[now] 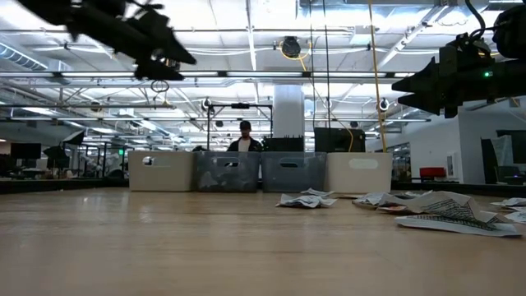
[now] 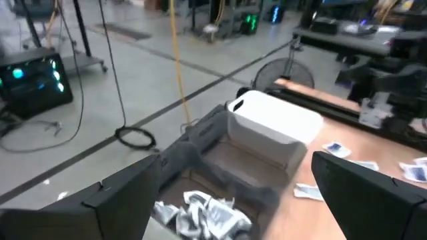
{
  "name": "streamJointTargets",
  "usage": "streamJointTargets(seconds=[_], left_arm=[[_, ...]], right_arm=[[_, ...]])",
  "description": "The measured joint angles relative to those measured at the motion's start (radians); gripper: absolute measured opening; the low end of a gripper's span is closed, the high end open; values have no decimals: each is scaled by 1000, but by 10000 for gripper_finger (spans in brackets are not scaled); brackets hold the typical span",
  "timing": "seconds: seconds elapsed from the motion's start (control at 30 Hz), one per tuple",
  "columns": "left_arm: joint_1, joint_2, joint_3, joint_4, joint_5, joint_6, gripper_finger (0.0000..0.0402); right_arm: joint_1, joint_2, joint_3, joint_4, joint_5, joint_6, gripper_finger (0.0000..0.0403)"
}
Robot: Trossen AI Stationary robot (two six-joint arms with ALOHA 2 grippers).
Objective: Pick & Place First Aid Supplies
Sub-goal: Put the ointment pack into the right black bin
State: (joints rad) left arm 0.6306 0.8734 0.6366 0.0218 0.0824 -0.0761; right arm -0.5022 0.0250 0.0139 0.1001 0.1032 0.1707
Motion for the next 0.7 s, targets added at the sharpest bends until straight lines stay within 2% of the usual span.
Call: streamJointTargets(seconds=[0.27, 0.5, 0.7], left_arm=[[-10, -382, -282, -4, 1, 38, 392], [-11, -583, -429, -3, 6, -2, 392], [-11, -695, -524, -3, 56, -31, 392]], right_arm=[[0, 0, 0, 0, 0, 0, 297], [0, 0, 0, 0, 0, 0, 297], [0, 0, 0, 0, 0, 0, 297]])
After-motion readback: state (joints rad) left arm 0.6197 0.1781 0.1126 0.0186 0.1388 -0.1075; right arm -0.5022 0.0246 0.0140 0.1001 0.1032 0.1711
